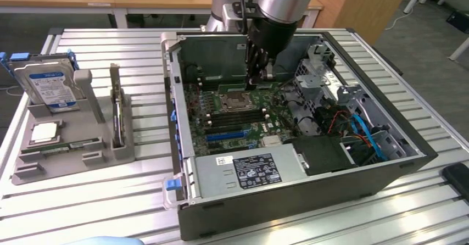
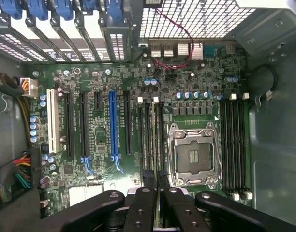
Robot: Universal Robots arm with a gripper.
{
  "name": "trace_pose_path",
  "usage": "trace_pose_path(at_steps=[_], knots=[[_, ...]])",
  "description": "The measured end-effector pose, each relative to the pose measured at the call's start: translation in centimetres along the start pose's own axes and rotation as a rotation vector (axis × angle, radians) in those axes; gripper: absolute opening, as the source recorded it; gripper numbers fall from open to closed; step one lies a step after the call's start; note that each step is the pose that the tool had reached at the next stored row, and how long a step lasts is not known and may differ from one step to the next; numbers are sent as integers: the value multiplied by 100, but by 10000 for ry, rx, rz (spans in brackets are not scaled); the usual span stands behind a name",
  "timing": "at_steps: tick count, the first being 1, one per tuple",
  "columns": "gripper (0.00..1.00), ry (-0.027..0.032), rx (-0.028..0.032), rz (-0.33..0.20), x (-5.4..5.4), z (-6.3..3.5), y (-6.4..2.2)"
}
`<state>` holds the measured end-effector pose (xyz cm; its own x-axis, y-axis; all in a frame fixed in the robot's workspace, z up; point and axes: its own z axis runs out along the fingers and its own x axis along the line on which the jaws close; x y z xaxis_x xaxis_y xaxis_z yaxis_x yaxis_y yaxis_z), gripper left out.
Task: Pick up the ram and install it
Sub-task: 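Insert the ram into the slot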
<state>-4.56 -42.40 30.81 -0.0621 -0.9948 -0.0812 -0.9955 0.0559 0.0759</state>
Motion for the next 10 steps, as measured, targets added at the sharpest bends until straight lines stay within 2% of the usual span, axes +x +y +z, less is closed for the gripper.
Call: trace_pose_path(at_steps=[10], knots=[[13, 25, 11, -28, 15, 177, -14]])
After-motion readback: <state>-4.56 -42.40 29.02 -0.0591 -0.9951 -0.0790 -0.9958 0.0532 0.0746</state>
